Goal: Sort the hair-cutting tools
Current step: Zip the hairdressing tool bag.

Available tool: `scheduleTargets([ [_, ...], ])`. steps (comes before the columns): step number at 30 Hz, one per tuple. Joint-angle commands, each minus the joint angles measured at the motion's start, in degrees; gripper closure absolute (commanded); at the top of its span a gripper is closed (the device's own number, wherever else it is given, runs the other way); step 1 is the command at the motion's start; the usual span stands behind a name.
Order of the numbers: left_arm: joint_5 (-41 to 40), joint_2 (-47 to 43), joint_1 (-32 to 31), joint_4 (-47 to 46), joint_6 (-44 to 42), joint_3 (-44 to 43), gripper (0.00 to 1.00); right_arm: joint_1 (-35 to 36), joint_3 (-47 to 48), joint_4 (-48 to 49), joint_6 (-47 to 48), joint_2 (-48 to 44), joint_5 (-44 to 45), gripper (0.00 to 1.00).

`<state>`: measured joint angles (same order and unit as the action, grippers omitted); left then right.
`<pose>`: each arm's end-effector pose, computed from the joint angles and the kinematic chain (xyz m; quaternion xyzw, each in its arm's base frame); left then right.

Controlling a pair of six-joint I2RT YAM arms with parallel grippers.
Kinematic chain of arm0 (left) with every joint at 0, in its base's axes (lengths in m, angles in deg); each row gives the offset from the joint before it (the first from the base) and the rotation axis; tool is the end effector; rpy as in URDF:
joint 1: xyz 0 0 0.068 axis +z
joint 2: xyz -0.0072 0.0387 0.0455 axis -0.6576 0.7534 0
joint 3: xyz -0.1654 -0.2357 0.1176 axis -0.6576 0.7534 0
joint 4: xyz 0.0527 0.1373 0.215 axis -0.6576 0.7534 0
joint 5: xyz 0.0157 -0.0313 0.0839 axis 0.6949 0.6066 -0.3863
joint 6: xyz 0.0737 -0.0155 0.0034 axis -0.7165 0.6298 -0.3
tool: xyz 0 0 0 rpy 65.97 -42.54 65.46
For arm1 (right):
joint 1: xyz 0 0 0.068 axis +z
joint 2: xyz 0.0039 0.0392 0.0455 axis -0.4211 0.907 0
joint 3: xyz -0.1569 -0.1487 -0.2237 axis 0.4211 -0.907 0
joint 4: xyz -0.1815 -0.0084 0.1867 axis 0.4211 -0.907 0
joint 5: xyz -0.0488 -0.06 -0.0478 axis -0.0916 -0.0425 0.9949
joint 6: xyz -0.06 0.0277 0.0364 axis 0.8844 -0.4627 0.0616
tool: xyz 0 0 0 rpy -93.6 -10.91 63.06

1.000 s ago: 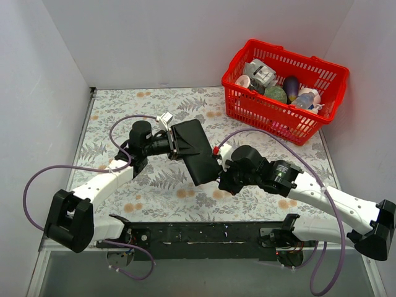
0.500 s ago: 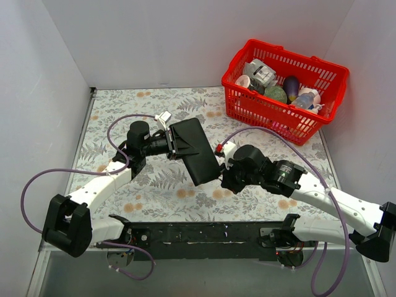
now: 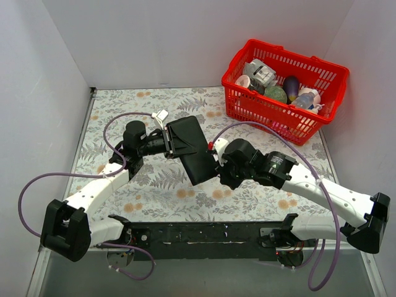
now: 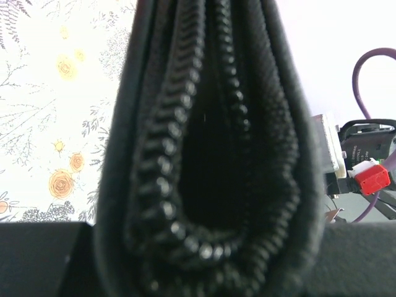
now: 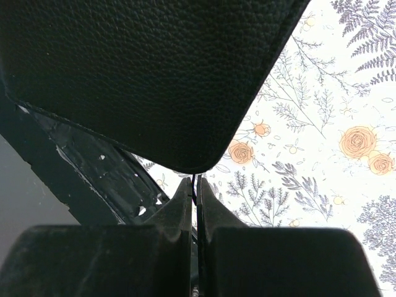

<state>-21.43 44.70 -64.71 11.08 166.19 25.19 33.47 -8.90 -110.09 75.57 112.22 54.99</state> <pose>0.2212 -0.1495 0.3183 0.2200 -0.7269 0.6505 0.0095 0.1250 0.1975 0.3373 -0.3852 0.8411 0.1902 0.3287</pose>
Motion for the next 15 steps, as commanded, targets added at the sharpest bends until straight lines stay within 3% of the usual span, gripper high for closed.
scheduleTargets([
  [1, 13.78, -5.80, -0.14, 0.98, -0.13, -1.40, 1.00, -1.68, 2.91, -11.04, 4.31, 1.91, 11.62, 0.99],
  [15, 16.78, -9.67, 2.15, 5.03, -2.59, -1.67, 1.00, -1.68, 3.44, -7.27, 7.92, 2.53, 3.20, 0.99],
])
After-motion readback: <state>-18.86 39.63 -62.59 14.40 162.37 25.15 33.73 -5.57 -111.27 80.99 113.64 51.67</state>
